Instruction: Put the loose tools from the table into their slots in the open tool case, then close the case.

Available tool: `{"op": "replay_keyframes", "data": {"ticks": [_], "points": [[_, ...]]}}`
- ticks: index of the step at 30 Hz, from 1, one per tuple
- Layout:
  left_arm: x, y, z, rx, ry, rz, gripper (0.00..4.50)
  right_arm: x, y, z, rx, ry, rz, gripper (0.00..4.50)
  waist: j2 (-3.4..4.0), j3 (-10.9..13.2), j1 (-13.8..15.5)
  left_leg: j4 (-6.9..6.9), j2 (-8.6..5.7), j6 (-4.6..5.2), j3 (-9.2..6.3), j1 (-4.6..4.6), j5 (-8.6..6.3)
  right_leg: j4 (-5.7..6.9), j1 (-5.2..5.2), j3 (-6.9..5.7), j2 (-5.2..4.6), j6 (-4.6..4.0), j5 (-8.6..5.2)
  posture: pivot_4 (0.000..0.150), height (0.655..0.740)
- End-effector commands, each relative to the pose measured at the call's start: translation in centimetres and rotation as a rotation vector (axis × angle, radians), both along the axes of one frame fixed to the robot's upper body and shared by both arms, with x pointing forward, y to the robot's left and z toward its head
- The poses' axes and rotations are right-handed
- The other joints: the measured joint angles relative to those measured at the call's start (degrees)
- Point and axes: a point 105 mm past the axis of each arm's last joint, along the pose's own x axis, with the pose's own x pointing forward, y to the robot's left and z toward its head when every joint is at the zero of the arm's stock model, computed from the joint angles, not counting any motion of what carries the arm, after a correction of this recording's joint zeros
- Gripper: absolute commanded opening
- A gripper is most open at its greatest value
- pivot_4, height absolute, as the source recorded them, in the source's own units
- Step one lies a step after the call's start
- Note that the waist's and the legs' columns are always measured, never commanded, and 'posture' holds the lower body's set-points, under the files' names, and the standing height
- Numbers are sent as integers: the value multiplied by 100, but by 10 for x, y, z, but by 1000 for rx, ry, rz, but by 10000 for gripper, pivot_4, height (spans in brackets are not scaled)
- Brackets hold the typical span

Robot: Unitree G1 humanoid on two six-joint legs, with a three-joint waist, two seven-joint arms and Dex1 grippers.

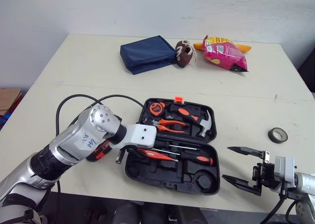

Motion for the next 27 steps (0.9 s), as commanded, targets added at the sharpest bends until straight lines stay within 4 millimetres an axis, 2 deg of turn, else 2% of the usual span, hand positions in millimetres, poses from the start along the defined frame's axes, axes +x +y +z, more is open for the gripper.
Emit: {"op": "replay_keyframes", "data": {"ticks": [1,9,15,16,24,27], "points": [[-2,0,-3,11,-5,-5,2868,-3,-1,3,3,-17,7,45000,0,0,6,0,0,-1,0,0,1,2,-1,0,0,0,0,1500,7400],[0,3,-11,47,7,9,2868,-5,-2,2,2,-16,8,45000,0,0,8,1,0,-1,-1,1,1,3,1,0,0,0,0,1500,7400],[2,-4,-5,9,-21,-5,2868,-5,0,3,5,-16,9,45000,0,0,11,1,-1,0,-1,2,1,5,2,0,-2,0,0,1500,7400],[2,-6,-1,-4,-37,-13,13039,-4,1,4,5,-15,10,45000,0,0,18,2,-1,0,-1,2,1,5,2,0,-2,0,0,1500,7400],[-14,-1,20,-17,-11,-42,13039,-2,9,11,8,-11,18,45000,0,0,2,2,0,0,-1,0,1,6,0,0,-1,0,0,1500,7400],[-11,-1,24,-71,-19,-15,13039,1,15,16,11,-12,21,45000,1,0,14,2,-1,-1,-1,1,2,7,1,0,-3,0,0,1500,7400]]}}
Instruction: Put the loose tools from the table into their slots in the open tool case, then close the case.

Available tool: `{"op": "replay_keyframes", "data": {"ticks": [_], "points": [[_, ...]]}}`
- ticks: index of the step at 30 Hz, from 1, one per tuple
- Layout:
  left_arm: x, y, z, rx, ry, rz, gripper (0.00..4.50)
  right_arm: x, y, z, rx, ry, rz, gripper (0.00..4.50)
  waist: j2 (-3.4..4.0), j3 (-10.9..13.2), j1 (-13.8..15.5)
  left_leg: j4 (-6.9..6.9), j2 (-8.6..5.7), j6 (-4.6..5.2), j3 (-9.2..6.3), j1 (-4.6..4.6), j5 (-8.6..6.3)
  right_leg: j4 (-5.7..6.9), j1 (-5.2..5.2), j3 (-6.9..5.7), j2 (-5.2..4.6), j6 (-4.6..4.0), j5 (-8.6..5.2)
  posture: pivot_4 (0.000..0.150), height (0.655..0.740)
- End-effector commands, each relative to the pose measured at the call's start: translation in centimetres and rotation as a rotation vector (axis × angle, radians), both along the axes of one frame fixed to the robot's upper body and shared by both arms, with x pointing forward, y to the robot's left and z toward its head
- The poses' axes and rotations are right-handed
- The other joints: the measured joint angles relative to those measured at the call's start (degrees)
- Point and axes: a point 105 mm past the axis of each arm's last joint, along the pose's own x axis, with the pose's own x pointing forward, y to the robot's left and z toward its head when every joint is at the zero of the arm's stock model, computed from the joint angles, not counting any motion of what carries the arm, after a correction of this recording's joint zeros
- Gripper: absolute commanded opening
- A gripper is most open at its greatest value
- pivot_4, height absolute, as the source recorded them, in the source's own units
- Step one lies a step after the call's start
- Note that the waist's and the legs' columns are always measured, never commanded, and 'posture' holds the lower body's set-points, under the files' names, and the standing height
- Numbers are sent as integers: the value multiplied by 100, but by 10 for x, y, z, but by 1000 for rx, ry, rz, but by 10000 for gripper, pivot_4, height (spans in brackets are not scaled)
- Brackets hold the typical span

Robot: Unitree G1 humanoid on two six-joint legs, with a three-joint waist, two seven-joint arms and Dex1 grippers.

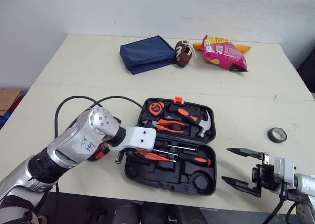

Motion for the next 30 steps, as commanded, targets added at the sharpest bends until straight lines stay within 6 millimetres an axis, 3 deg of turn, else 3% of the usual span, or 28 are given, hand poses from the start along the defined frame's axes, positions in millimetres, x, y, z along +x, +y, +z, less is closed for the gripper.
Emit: {"op": "replay_keyframes", "data": {"ticks": [1,7,11,14,15,16,27,30], "points": [[2,-2,13,-99,-24,23,13039,2,7,12,-3,-27,17,45000,0,0,4,1,0,0,0,0,0,1,0,0,0,0,0,1500,7400],[11,13,21,-232,-69,-2,13039,4,10,17,-4,-25,12,45000,0,0,-4,7,0,1,-1,0,0,5,-1,-1,0,0,0,1500,7400],[12,3,28,-457,-73,-35,13039,6,10,16,-2,-23,7,45000,0,0,5,13,0,3,-2,-2,-1,6,0,-3,-1,1,1,1500,7400],[8,2,22,-597,-26,-51,3757,7,9,16,0,-27,4,45000,0,0,8,34,1,11,-3,-9,-12,7,2,-4,-2,3,2,1500,7400],[6,3,17,-596,-7,-54,508,7,9,16,0,-29,3,45000,0,0,-3,36,1,12,-2,-9,-13,6,1,-4,-2,4,2,1500,7400],[6,2,13,-602,-8,-44,153,7,9,16,0,-31,1,45000,-1,0,-21,40,3,11,-2,-11,-16,6,1,-4,-1,4,2,1500,7400],[14,3,-36,-499,24,28,153,5,4,15,-8,-40,-19,45000,-1,0,-9,41,3,15,-2,-11,-22,4,3,-4,-1,8,4,1500,7400],[26,7,-48,-431,-8,74,153,5,4,15,-9,-42,-22,45000,-1,0,-4,41,3,15,-2,-8,-21,5,3,-4,0,8,4,1500,7400]]}}
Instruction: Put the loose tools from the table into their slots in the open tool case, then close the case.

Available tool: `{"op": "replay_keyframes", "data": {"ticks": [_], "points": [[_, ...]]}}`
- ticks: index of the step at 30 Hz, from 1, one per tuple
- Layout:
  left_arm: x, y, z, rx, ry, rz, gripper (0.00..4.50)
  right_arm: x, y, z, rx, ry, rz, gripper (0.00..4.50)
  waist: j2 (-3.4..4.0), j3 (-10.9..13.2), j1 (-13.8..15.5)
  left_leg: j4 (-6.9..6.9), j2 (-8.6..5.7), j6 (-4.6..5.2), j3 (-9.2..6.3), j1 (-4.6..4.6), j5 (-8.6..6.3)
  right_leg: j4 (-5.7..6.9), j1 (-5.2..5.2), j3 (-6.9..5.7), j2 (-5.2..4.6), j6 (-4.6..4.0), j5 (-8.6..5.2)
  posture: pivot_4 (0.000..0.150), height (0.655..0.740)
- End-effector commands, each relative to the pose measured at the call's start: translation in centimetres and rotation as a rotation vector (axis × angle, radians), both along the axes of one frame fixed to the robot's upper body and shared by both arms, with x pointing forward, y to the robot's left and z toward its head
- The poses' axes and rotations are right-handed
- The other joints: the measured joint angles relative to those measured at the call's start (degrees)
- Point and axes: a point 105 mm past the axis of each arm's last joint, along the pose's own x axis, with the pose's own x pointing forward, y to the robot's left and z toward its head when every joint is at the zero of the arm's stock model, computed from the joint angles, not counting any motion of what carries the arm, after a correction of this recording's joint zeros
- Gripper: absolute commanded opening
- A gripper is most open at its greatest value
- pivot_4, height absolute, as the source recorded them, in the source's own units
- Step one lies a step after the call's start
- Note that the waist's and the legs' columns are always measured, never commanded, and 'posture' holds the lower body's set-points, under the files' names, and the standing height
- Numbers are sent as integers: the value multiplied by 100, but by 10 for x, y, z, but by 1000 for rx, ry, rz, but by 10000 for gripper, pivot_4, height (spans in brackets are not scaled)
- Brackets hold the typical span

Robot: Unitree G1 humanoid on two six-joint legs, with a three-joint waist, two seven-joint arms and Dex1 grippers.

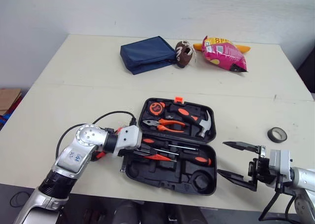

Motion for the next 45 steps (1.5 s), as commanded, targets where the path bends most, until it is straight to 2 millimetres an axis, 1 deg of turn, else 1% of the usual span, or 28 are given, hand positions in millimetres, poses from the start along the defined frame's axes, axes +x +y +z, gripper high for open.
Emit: {"op": "replay_keyframes", "data": {"ticks": [1,4,7,10,13,16,17,19,20,23,24,26,27,28,31,32,33,34,36,37,38,41,42,44,45], "points": [[7,3,-9,70,-33,18,153,0,-2,6,-4,-42,-9,45000,0,0,7,0,0,0,-1,0,0,1,0,0,0,0,0,1500,7400],[0,4,-16,97,1,-29,153,1,-2,7,-5,-48,-10,45000,1,-1,-4,0,0,2,0,1,-1,1,2,0,-1,1,1,1500,7400],[0,6,-22,135,12,-23,153,3,1,11,-5,-57,-12,45000,1,-1,-2,-3,0,0,1,2,-2,0,2,1,-1,1,1,1500,7400],[3,4,-21,134,-22,-25,153,6,8,22,-4,-76,-16,45000,5,-3,-6,-3,1,-1,1,4,-1,0,2,1,-1,1,1,1500,7400],[3,1,-17,108,-35,-23,153,8,11,27,-3,-83,-25,45000,4,-4,2,-3,1,-1,0,4,-1,1,3,0,-1,1,1,1500,7400],[6,0,-8,54,-73,-6,153,9,10,30,-6,-89,-42,45000,4,-4,10,-3,0,0,0,3,-2,-1,4,0,-2,1,1,1500,7400],[8,2,11,-52,-134,-5,153,10,5,34,-14,-98,-67,45000,3,-3,11,-3,0,0,0,2,-2,-1,3,0,-2,2,1,1500,7400],[8,10,38,-206,-198,21,153,10,-3,40,-30,-110,-105,45000,4,1,-7,-3,0,1,2,-2,-2,-3,0,1,-3,2,1,1500,7400],[10,18,48,-253,-221,61,153,10,-8,42,-38,-113,-127,45000,4,2,-7,-3,1,1,2,-6,-3,-2,-3,0,-2,2,1,1500,7400],[15,57,67,-293,-224,232,153,3,-34,46,-76,-118,-237,45000,4,3,-4,-6,4,-2,-1,-7,-3,-3,-7,-3,1,2,1,1500,7400],[17,70,71,-297,-219,289,2479,0,-43,46,-90,-116,-272,45000,4,3,-3,-9,5,-4,-3,-6,-3,-5,-7,-5,2,2,0,1500,7400],[18,88,72,-281,-217,362,7554,-5,-54,44,-109,-109,-319,45000,4,3,-1,-24,4,-5,-4,-2,-3,-15,-5,-5,1,2,0,1500,7400],[20,110,69,-245,-225,440,12198,-11,-67,42,-126,-103,-372,45000,5,3,-6,-32,2,-5,-4,-1,-3,-22,-4,-5,-1,2,0,1500,7400],[22,138,67,-214,-234,546,17174,-17,-84,40,-143,-93,-443,45000,5,2,-9,-37,1,-4,-1,0,-3,-28,-2,-4,-3,3,0,1500,7400],[23,194,66,-177,-251,757,31315,-32,-117,36,-170,-86,-599,45000,4,3,-8,-64,-2,-2,1,4,-4,-51,-3,-4,-4,2,0,1500,7400],[23,204,66,-175,-255,794,36557,-35,-123,35,-171,-87,-629,45000,4,3,-5,-78,-1,-1,1,5,-4,-63,-5,-5,-3,2,0,1500,7400],[20,226,63,-157,-259,870,41101,-43,-136,31,-196,-79,-685,45000,4,3,-5,-86,-1,-1,1,5,-5,-70,-5,-7,-3,1,0,1500,7400],[16,249,58,-131,-265,958,44532,-52,-151,29,-217,-77,-754,45000,4,3,-10,-89,-1,-1,1,4,-5,-75,-5,-8,-3,0,0,1500,7400],[8,280,53,-105,-271,1070,44532,-65,-168,25,-245,-71,-841,45000,6,3,-13,-96,-2,5,6,4,-13,-82,-5,-7,-7,0,0,1500,7400],[5,290,52,-85,-284,1107,44532,-71,-174,24,-252,-67,-872,45000,6,3,-13,-100,-2,11,6,4,-20,-87,-7,-9,-7,-4,-2,1500,7400],[4,296,51,-72,-295,1125,44532,-74,-176,23,-258,-65,-887,45000,5,2,-13,-101,-1,7,6,4,-25,-87,-8,-11,-8,-8,-5,1500,7400],[-5,322,43,-26,-280,1235,44532,-87,-184,17,-289,-44,-934,45000,5,2,-11,-102,0,20,11,4,-38,-89,-7,-15,-17,-9,-5,1500,7400],[-8,330,41,-6,-283,1261,44532,-90,-188,17,-287,-47,-974,45000,2,1,-14,-101,0,26,11,4,-41,-88,-6,-19,-20,-8,-5,1500,7400],[-12,339,39,17,-282,1300,44532,-95,-193,16,-300,-52,-1012,45000,0,-1,-18,-103,2,26,11,6,-42,-87,-7,-21,-20,-9,-5,1500,7400],[-13,339,39,16,-281,1298,44532,-96,-193,15,-309,-46,-1009,45000,0,-1,-22,-103,1,24,11,7,-43,-87,-7,-22,-22,-9,-5,1500,7400]]}}
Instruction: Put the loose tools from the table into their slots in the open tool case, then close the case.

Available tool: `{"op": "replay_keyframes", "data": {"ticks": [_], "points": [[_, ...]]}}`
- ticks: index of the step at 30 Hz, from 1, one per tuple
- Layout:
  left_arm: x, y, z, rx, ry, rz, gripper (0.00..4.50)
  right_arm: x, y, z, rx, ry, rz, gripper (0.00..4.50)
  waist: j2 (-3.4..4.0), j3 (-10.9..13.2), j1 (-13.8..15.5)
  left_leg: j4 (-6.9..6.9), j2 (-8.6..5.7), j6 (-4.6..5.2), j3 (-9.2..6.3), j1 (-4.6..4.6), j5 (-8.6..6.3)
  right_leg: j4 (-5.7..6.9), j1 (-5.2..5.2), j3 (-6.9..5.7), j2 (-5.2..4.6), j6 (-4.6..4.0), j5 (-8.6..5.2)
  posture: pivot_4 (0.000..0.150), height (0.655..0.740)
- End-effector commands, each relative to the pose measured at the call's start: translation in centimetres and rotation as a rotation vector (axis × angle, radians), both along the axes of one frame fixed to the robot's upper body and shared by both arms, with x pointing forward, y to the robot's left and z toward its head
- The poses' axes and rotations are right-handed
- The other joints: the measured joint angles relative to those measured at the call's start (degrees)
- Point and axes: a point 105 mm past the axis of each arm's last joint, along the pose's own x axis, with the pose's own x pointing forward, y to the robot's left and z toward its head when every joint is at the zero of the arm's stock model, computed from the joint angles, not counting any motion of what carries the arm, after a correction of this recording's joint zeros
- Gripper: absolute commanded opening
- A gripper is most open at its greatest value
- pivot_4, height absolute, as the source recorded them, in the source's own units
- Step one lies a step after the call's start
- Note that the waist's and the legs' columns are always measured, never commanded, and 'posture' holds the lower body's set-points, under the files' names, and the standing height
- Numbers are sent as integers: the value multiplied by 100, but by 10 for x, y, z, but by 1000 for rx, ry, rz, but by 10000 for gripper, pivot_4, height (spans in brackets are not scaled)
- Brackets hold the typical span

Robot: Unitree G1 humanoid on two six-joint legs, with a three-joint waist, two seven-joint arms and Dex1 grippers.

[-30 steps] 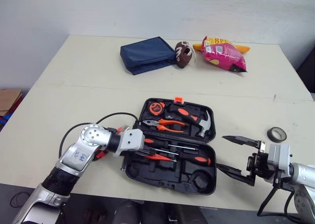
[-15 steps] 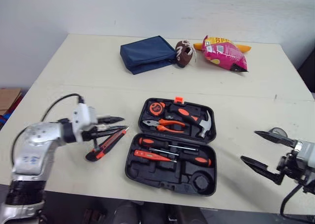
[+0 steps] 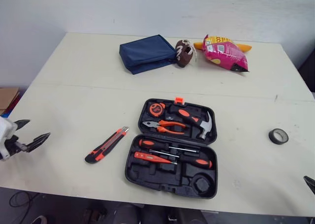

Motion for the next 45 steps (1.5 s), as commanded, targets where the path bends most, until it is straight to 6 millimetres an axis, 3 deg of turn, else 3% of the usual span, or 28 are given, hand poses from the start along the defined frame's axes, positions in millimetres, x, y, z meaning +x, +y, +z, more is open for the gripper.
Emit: {"op": "replay_keyframes", "data": {"ticks": [1,6,9,12,15,20,22,24,26,32,41,45], "points": [[-4,12,13,37,-38,39,44532,-8,-7,9,-47,-27,-44,45000,0,0,-4,0,-1,-1,0,0,0,0,0,0,-2,-1,0,1500,7400],[-3,-1,19,-20,-60,-27,44532,16,16,13,-13,-76,41,45000,-1,-1,-42,1,0,-4,1,2,-2,6,1,-4,-6,-5,3,1500,7400],[-2,-38,19,-109,-31,-174,44532,50,56,20,62,-130,199,45000,-5,-4,-112,3,1,-6,0,2,0,12,2,-7,-6,-8,5,1500,7400],[-6,-75,21,-188,30,-274,44532,71,97,25,141,-153,390,45000,-4,-3,-155,8,0,0,0,1,4,20,3,-7,-9,-8,6,1500,7400],[-16,-110,21,-235,141,-333,44532,83,141,37,197,-168,620,45000,0,0,-139,6,2,-8,-6,-2,9,20,-2,-7,3,-6,4,1500,7400],[-18,-134,12,-262,242,-241,44532,86,175,41,243,-185,825,45000,-1,0,-108,7,0,-12,-12,-3,12,14,2,-4,7,-3,2,1500,7400],[-17,-161,8,-284,281,-278,44532,88,189,40,248,-183,927,45000,-1,0,-107,14,-1,-11,-18,-5,12,14,4,-4,9,-2,2,1500,7400],[-18,-180,-1,-238,329,-314,44532,90,192,37,250,-187,975,45000,-2,1,-105,21,-2,-7,-18,-5,14,14,9,-1,8,3,6,1500,7400],[-13,-187,-9,-201,335,-284,44532,90,194,31,252,-186,1025,45000,-2,0,-104,21,-6,-3,-17,-3,16,12,13,4,7,8,10,1500,7400],[-3,-196,-23,-192,318,-209,44532,89,202,20,256,-179,1123,45000,-2,1,-126,21,-2,-25,-16,-2,30,15,9,7,19,5,9,1500,7400],[-2,-211,-36,-214,437,-279,44532,90,204,14,265,-193,1108,45000,-1,0,-92,30,-6,-28,-17,0,37,28,12,9,11,2,10,1500,7400],[0,-213,-41,-195,461,-295,33032,90,203,11,263,-198,1091,45000,-1,0,-73,30,-6,-32,-17,2,41,34,11,9,12,1,10,1500,7400]]}}
